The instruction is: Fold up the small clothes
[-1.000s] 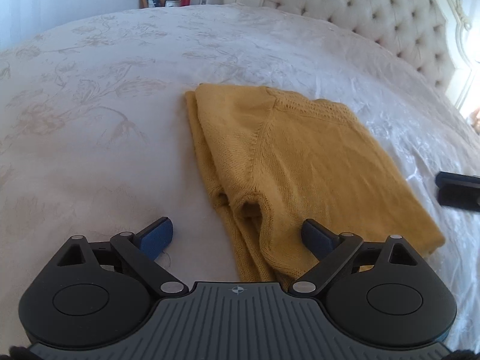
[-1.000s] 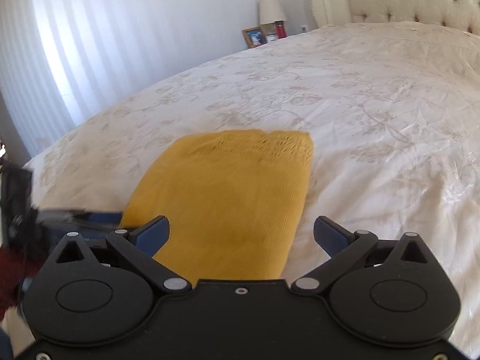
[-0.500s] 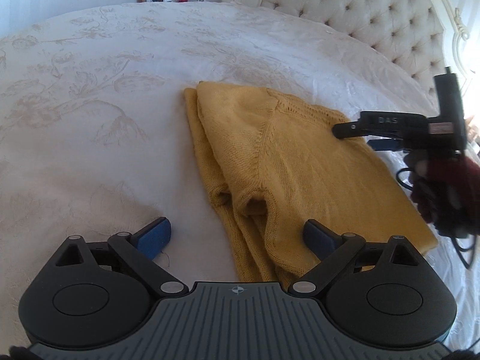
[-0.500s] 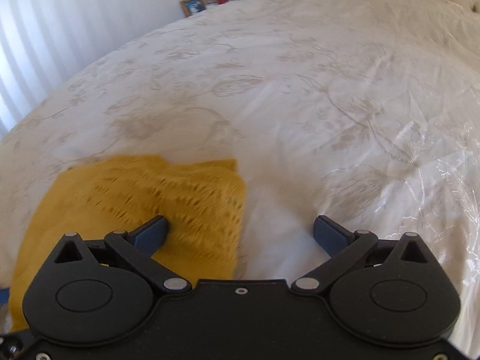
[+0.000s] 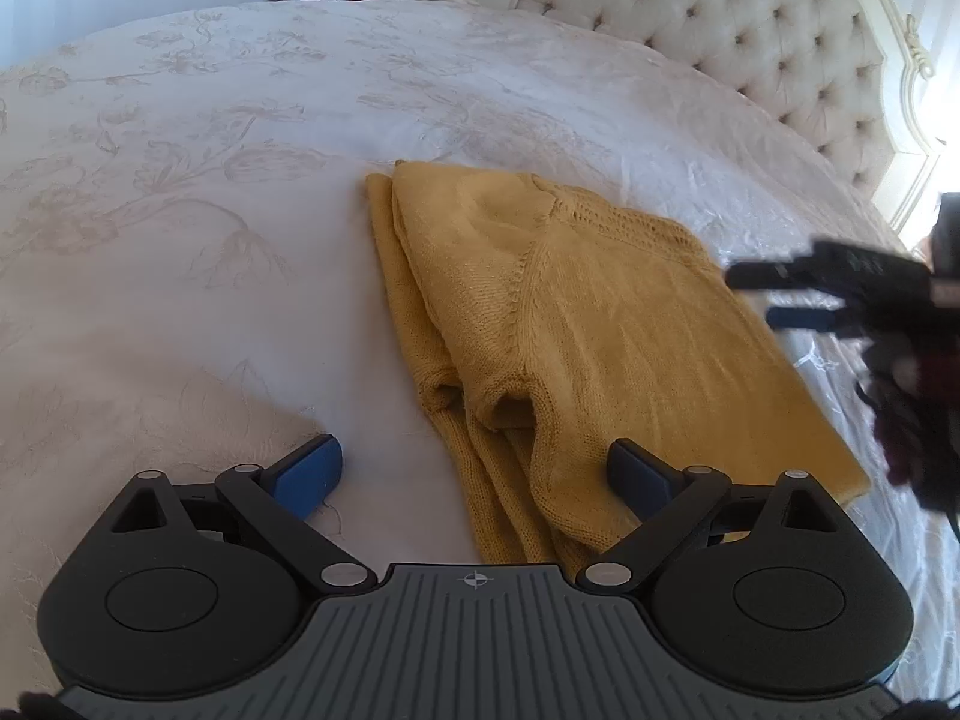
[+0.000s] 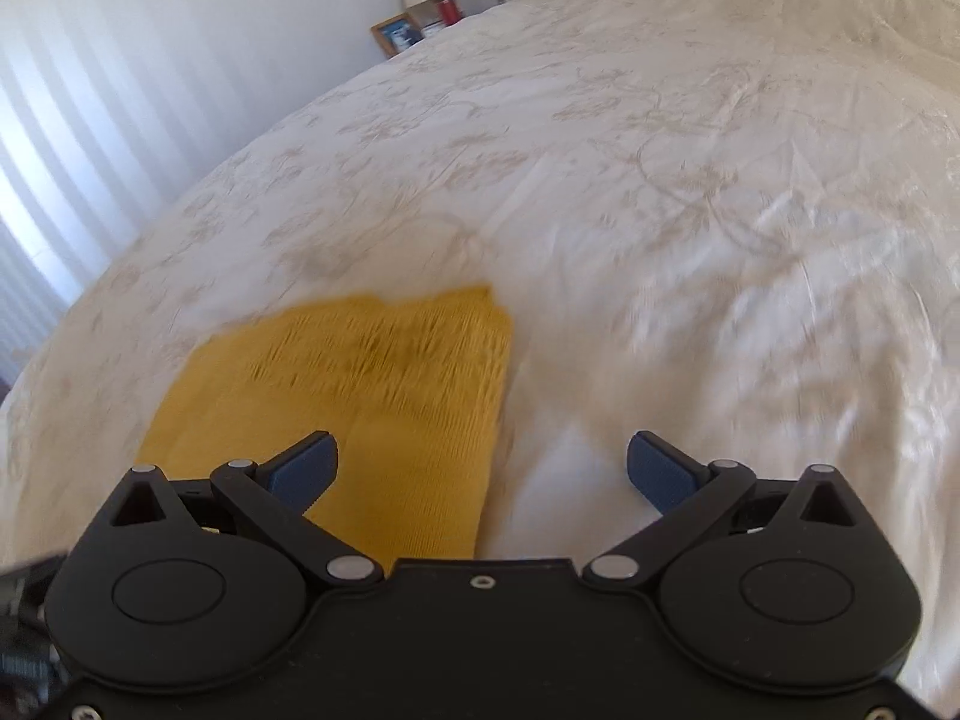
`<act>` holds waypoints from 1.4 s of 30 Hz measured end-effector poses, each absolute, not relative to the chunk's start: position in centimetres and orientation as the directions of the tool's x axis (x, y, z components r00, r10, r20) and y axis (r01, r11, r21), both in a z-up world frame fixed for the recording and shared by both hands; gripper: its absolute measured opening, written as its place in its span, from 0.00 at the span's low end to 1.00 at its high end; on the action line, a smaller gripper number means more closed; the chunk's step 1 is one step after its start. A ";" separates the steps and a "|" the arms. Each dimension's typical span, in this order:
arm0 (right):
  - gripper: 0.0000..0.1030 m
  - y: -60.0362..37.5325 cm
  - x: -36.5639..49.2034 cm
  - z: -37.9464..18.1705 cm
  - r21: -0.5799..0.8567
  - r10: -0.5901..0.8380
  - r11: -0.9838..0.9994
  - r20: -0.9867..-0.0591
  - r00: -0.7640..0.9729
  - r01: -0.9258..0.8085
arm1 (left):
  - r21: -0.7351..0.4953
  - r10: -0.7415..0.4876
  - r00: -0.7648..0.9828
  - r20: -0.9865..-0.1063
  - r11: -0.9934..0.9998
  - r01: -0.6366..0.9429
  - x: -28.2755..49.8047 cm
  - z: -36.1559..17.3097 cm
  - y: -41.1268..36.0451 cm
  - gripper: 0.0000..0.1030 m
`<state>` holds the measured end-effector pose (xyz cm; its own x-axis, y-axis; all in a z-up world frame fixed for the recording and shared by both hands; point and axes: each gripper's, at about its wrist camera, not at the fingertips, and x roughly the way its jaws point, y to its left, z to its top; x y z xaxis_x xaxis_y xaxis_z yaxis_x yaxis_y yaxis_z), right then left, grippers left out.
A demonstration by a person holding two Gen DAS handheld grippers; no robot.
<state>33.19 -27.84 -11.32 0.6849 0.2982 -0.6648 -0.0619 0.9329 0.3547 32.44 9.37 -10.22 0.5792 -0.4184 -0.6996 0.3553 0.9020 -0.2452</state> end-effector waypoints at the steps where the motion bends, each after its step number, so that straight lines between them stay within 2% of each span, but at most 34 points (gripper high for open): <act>1: 0.99 -27.5 32.2 -11.4 0.339 0.294 0.938 -0.672 0.680 -0.070 | -0.253 -0.421 0.578 -0.699 0.902 0.351 32.5 -10.2 9.5 0.94; 6: 0.99 -25.2 27.0 -12.9 0.220 0.257 0.965 -0.712 0.654 -0.139 | -0.274 -0.428 0.578 -0.695 0.901 0.336 32.5 -10.1 9.6 0.94; 9: 0.99 -24.8 24.5 -13.2 0.229 0.272 0.961 -0.696 0.664 -0.155 | -0.282 -0.434 0.577 -0.692 0.898 0.337 32.3 -10.2 9.2 0.99; 12: 0.99 -24.7 23.7 -13.1 0.250 0.292 0.955 -0.694 0.659 -0.160 | -0.314 -0.459 0.565 -0.686 0.887 0.339 32.3 -10.2 8.7 0.99; 17: 1.00 -26.1 24.7 -12.8 0.364 0.384 0.916 -0.672 0.633 -0.170 | -0.463 -0.571 0.516 -0.638 0.820 0.336 32.6 -10.8 8.4 0.99; 20: 1.00 -27.0 26.2 -12.9 0.464 0.462 0.869 -0.635 0.619 -0.173 | -0.514 -0.596 0.521 -0.611 0.800 0.311 33.1 -11.2 8.4 0.99; 25: 1.00 -26.8 30.2 -13.6 0.554 0.558 0.806 -0.593 0.580 -0.208 | -0.585 -0.640 0.516 -0.569 0.757 0.292 33.9 -11.7 8.7 0.99; 31: 1.00 -26.5 35.3 -14.3 0.654 0.625 0.731 -0.529 0.574 -0.194 | -0.552 -0.633 0.516 -0.577 0.768 0.324 33.5 -11.7 8.1 0.99; 37: 1.00 -26.3 38.6 -14.6 0.690 0.653 0.697 -0.499 0.570 -0.195 | -0.511 -0.618 0.523 -0.588 0.784 0.352 33.2 -11.6 7.4 0.99; 42: 1.00 -25.9 39.3 -14.6 0.680 0.654 0.701 -0.494 0.573 -0.214 | -0.542 -0.637 0.523 -0.566 0.766 0.347 33.3 -12.0 8.1 0.99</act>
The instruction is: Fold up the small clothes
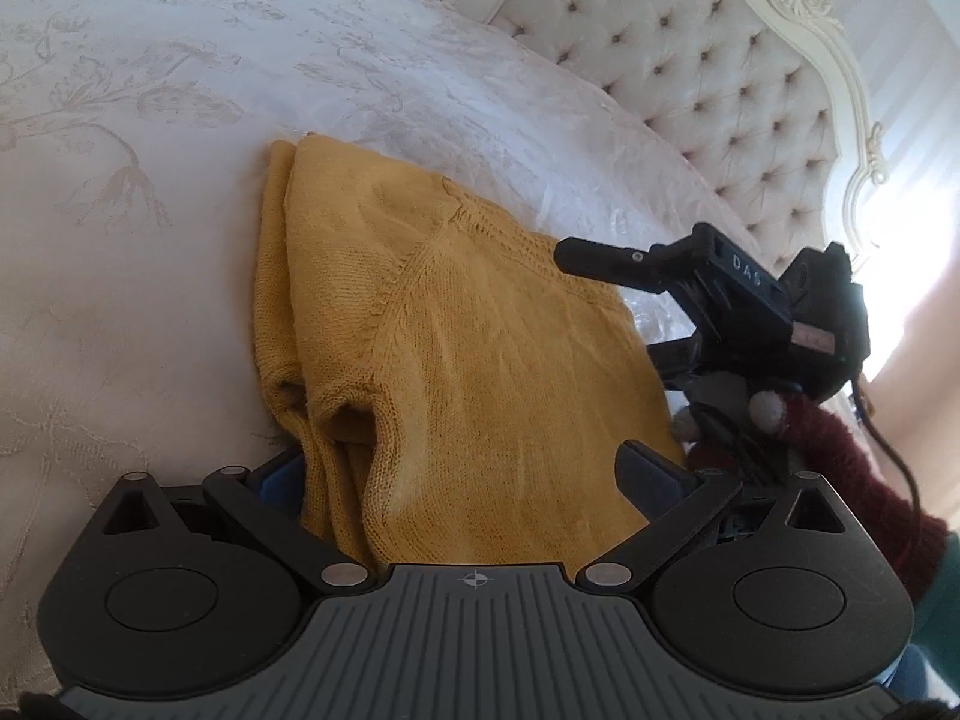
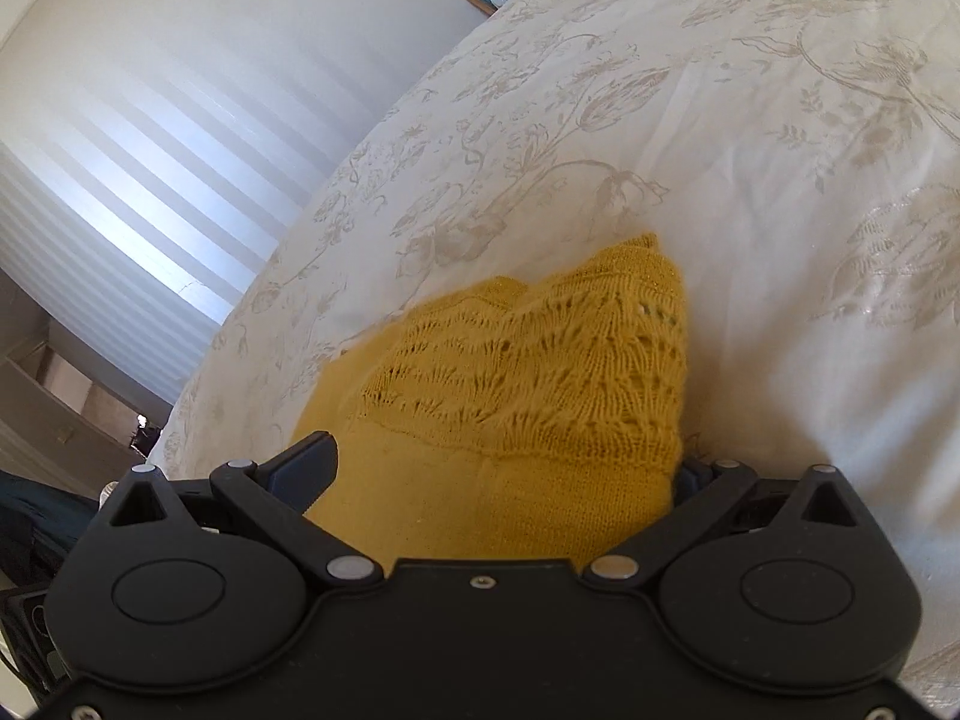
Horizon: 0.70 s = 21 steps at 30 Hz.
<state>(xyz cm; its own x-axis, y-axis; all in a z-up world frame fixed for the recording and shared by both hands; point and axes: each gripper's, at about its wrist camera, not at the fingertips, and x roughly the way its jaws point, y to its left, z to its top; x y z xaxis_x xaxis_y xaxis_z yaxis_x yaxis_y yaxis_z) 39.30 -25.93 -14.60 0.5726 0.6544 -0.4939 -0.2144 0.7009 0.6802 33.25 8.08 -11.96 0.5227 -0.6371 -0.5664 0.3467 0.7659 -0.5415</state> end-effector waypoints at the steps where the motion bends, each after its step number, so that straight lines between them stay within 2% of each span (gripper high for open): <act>1: 1.00 -25.9 39.0 -14.6 0.676 0.657 0.702 -0.490 0.573 -0.226 | -0.555 -0.644 0.525 -0.557 0.759 0.342 33.2 -12.1 8.3 0.98; 3: 0.98 -26.0 38.7 -14.5 0.667 0.658 0.705 -0.489 0.572 -0.241 | -0.565 -0.643 0.527 -0.555 0.757 0.328 33.4 -12.1 8.5 0.86; 4: 0.92 -25.9 38.6 -14.5 0.662 0.654 0.709 -0.491 0.575 -0.242 | -0.561 -0.633 0.529 -0.565 0.765 0.317 33.6 -12.1 8.5 0.66; 5: 0.85 -26.0 38.6 -14.4 0.650 0.642 0.722 -0.503 0.578 -0.237 | -0.556 -0.620 0.531 -0.577 0.775 0.301 33.7 -12.2 8.6 0.42; 6: 0.66 -26.0 38.6 -14.3 0.632 0.623 0.741 -0.522 0.582 -0.227 | -0.560 -0.613 0.530 -0.586 0.779 0.281 33.9 -12.4 8.8 0.33; 7: 0.53 -26.0 38.5 -14.3 0.622 0.611 0.753 -0.537 0.581 -0.217 | -0.589 -0.631 0.514 -0.581 0.762 0.269 34.1 -12.9 9.1 0.21; 8: 0.50 -26.4 38.4 -14.4 0.631 0.611 0.750 -0.546 0.573 -0.199 | -0.628 -0.660 0.490 -0.569 0.734 0.258 34.4 -13.3 9.4 0.16; 10: 0.42 -26.7 38.5 -14.3 0.662 0.607 0.735 -0.550 0.573 -0.143 | -0.663 -0.677 0.476 -0.561 0.712 0.231 34.7 -13.5 9.8 0.16; 13: 0.38 -26.0 37.9 -13.1 0.622 0.557 0.775 -0.587 0.588 -0.112 | -0.656 -0.678 0.469 -0.566 0.715 0.243 34.6 -13.0 9.7 0.15; 21: 0.34 -26.7 33.9 -9.4 0.608 0.516 0.791 -0.602 0.609 -0.069 | -0.738 -0.753 0.425 -0.503 0.630 0.242 31.9 -11.2 10.0 0.13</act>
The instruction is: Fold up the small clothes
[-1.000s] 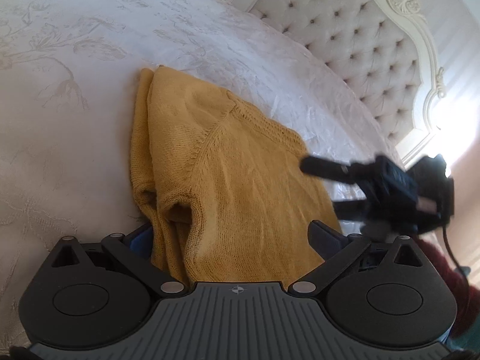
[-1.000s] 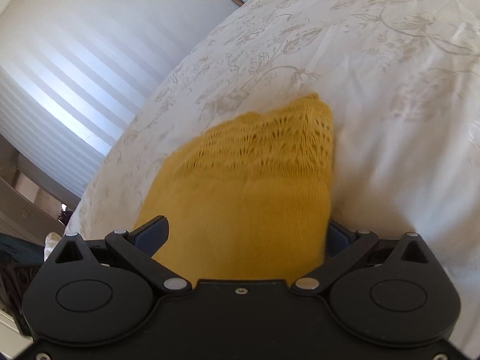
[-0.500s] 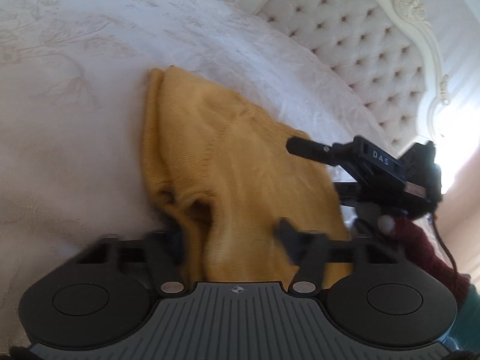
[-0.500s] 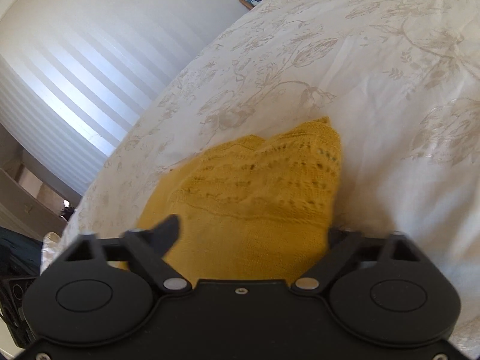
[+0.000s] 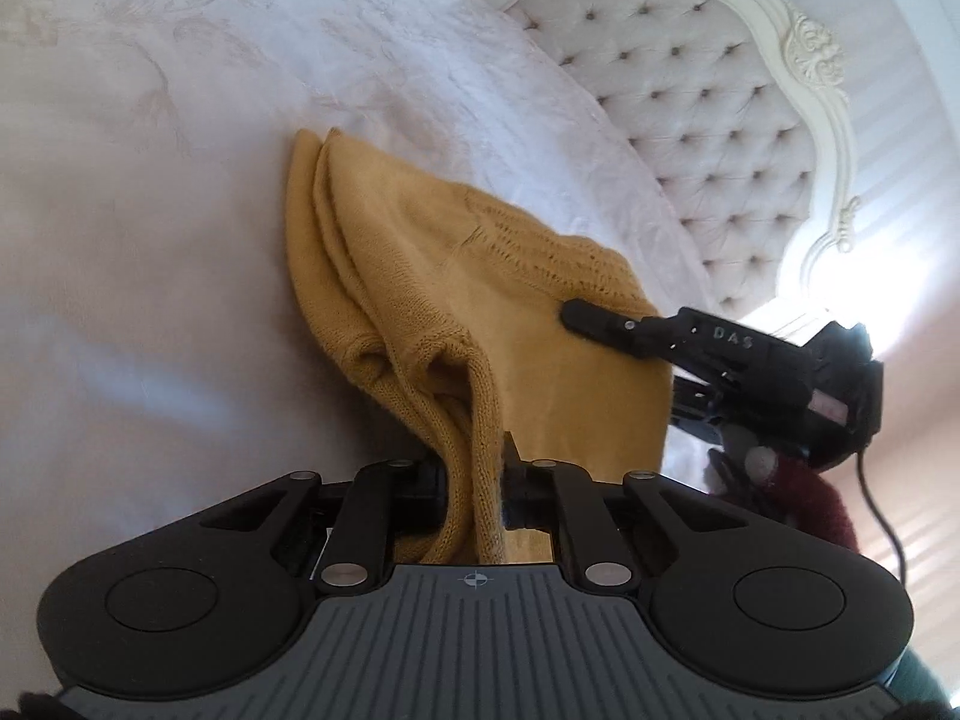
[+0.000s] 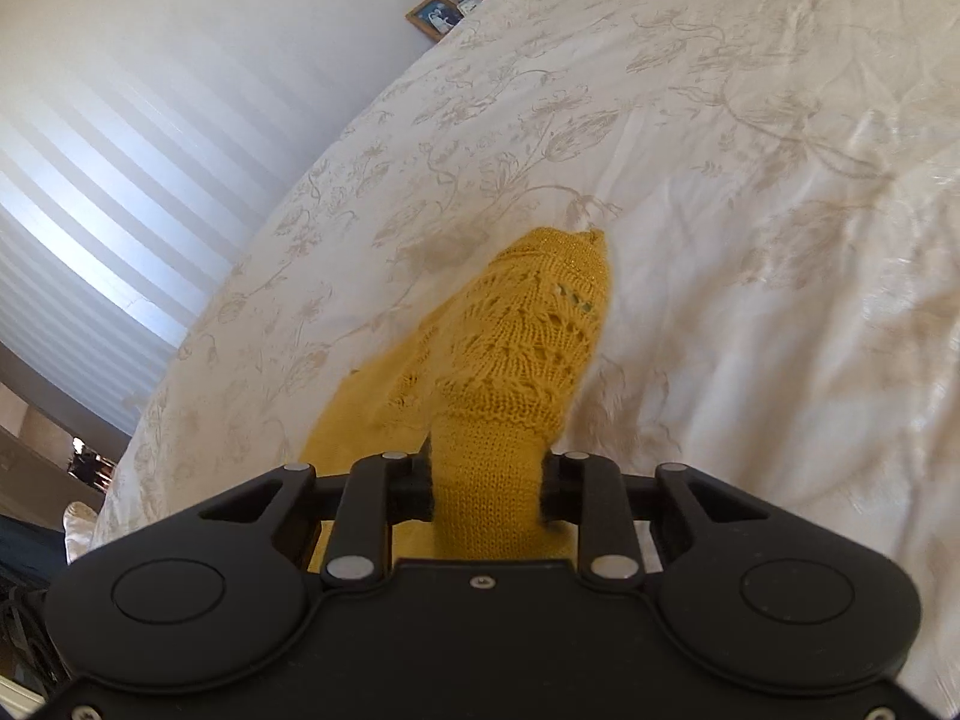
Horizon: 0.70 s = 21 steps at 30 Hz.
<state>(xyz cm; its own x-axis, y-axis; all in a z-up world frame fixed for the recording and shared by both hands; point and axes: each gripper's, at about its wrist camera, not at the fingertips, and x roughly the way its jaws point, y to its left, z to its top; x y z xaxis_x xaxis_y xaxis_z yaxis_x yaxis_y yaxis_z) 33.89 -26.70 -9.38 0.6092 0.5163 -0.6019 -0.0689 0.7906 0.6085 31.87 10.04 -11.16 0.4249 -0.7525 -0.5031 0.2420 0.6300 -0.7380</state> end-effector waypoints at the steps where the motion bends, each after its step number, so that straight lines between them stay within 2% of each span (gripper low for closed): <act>1: 0.34 -27.0 33.1 -9.2 0.609 0.515 0.791 -0.607 0.605 -0.062 | -0.754 -0.763 0.414 -0.496 0.615 0.229 31.3 -11.1 9.9 0.13; 15: 0.34 -32.6 20.0 -8.2 0.578 0.483 0.815 -0.709 0.514 0.032 | -0.788 -0.820 0.229 -0.525 0.570 0.234 21.1 -10.8 6.4 0.13; 17: 0.39 -33.0 19.8 -8.9 0.539 0.442 0.841 -0.737 0.511 0.050 | -0.752 -0.782 0.226 -0.581 0.622 0.219 20.5 -11.5 5.8 0.14; 20: 0.52 -34.2 19.8 -11.1 0.502 0.382 0.859 -0.761 0.524 0.103 | -0.648 -0.682 0.256 -0.685 0.731 0.215 20.1 -13.1 5.2 0.19; 21: 0.56 -34.8 19.4 -11.7 0.517 0.390 0.849 -0.749 0.536 0.105 | -0.632 -0.671 0.270 -0.691 0.741 0.227 19.9 -13.4 5.3 0.19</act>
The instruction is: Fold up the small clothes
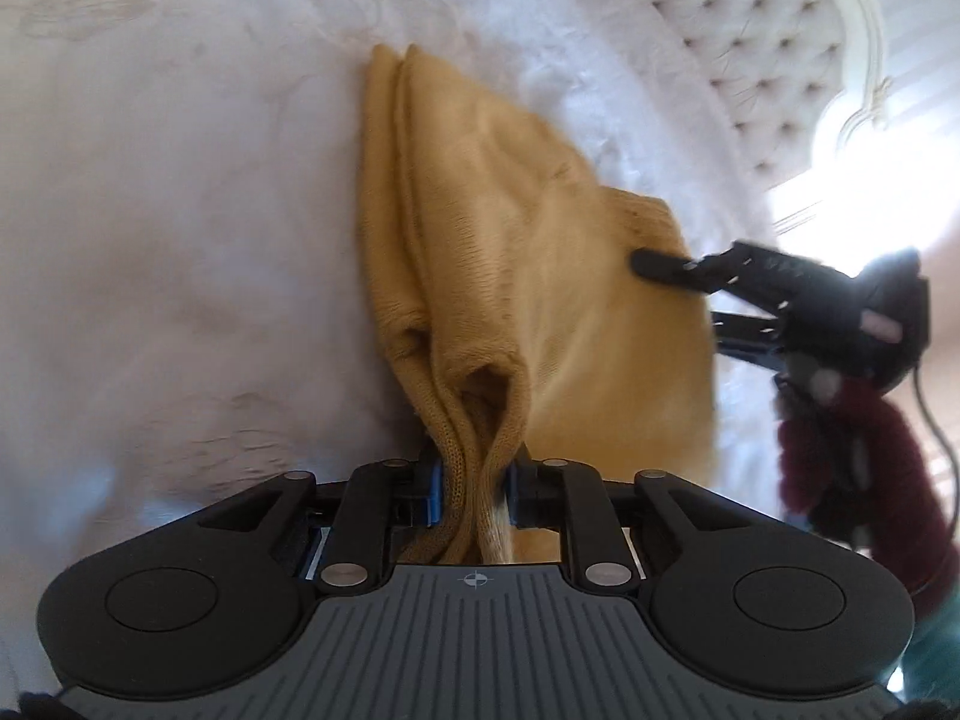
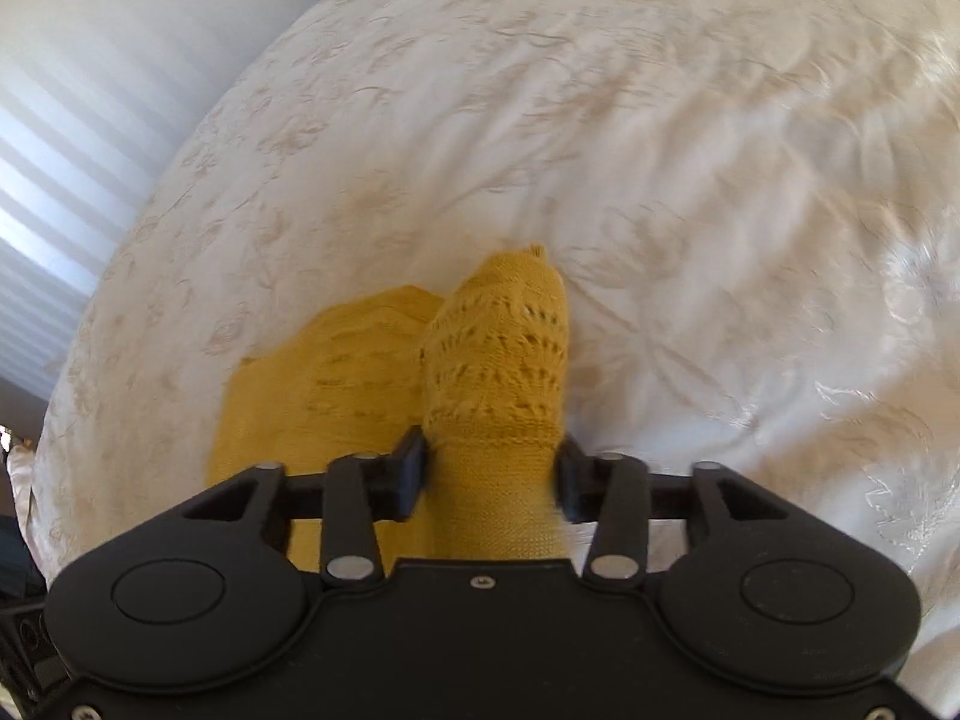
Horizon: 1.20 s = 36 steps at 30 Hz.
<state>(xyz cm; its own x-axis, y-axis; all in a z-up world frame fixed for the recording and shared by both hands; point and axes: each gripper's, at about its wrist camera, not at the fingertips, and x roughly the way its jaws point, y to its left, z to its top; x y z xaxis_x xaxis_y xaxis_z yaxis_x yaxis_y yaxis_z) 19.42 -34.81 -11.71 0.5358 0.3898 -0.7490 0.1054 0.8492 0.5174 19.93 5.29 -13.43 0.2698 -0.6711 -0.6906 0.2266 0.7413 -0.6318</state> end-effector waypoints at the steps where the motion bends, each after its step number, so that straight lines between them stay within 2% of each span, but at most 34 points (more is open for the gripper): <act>1: 0.56 -35.3 18.9 -12.1 0.541 0.402 0.835 -0.728 0.555 0.104 | -0.629 -0.669 0.280 -0.688 0.743 0.230 19.8 -13.6 5.4 0.19; 3: 0.58 -36.1 17.5 -12.4 0.587 0.439 0.805 -0.686 0.580 0.086 | -0.628 -0.665 0.297 -0.686 0.746 0.220 19.6 -13.6 5.8 0.19; 6: 0.70 -36.9 15.0 -12.9 0.662 0.525 0.749 -0.620 0.583 0.030 | -0.625 -0.656 0.311 -0.688 0.753 0.206 19.5 -13.7 6.0 0.19; 7: 0.71 -37.0 14.2 -13.1 0.683 0.557 0.731 -0.599 0.576 0.003 | -0.623 -0.654 0.312 -0.689 0.755 0.206 19.7 -13.7 5.9 0.20; 13: 0.72 -35.8 9.7 -14.4 0.703 0.672 0.688 -0.522 0.525 -0.182 | -0.642 -0.667 0.316 -0.675 0.742 0.195 18.7 -14.0 6.2 0.21; 17: 0.71 -34.3 8.6 -13.6 0.723 0.768 0.621 -0.484 0.420 -0.303 | -0.656 -0.674 0.342 -0.655 0.731 0.188 18.1 -13.4 6.7 0.24; 22: 0.71 -34.6 6.1 -10.4 0.784 0.899 0.425 -0.307 0.311 -0.453 | -0.629 -0.664 0.378 -0.645 0.742 0.231 17.4 -11.4 7.3 0.33; 25: 0.72 -35.5 5.7 -9.0 0.741 0.845 0.514 -0.352 0.403 -0.431 | -0.562 -0.630 0.413 -0.657 0.775 0.287 17.5 -9.6 7.0 0.33; 27: 0.72 -36.7 6.0 -8.6 0.727 0.774 0.588 -0.381 0.505 -0.353 | -0.502 -0.600 0.455 -0.658 0.800 0.329 17.7 -8.3 6.6 0.35; 29: 0.72 -37.4 6.4 -8.6 0.693 0.681 0.668 -0.422 0.598 -0.271 | -0.441 -0.571 0.493 -0.657 0.821 0.362 18.1 -7.4 6.1 0.44; 30: 0.71 -37.6 6.7 -8.7 0.662 0.629 0.712 -0.451 0.633 -0.235 | -0.411 -0.556 0.510 -0.656 0.830 0.376 18.4 -7.0 5.7 0.46; 32: 0.63 -37.7 7.4 -9.1 0.624 0.551 0.764 -0.495 0.672 -0.166 | -0.355 -0.521 0.539 -0.662 0.851 0.388 19.3 -6.8 4.5 0.46; 34: 0.54 -37.2 8.0 -9.5 0.621 0.530 0.770 -0.496 0.688 -0.146 | -0.302 -0.481 0.566 -0.670 0.873 0.384 20.3 -7.0 3.2 0.46; 36: 0.50 -36.4 8.5 -9.4 0.572 0.490 0.808 -0.518 0.701 -0.142 | -0.262 -0.449 0.587 -0.673 0.888 0.378 21.3 -7.4 2.0 0.46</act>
<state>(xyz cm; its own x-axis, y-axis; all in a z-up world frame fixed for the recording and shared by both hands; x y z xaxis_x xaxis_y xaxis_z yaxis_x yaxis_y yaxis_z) 8.45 -36.40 -9.39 0.7008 0.4901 -0.5184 -0.1416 0.8078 0.5722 21.25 2.00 -7.43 0.5873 -0.4489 -0.6734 0.3778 0.8879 -0.2624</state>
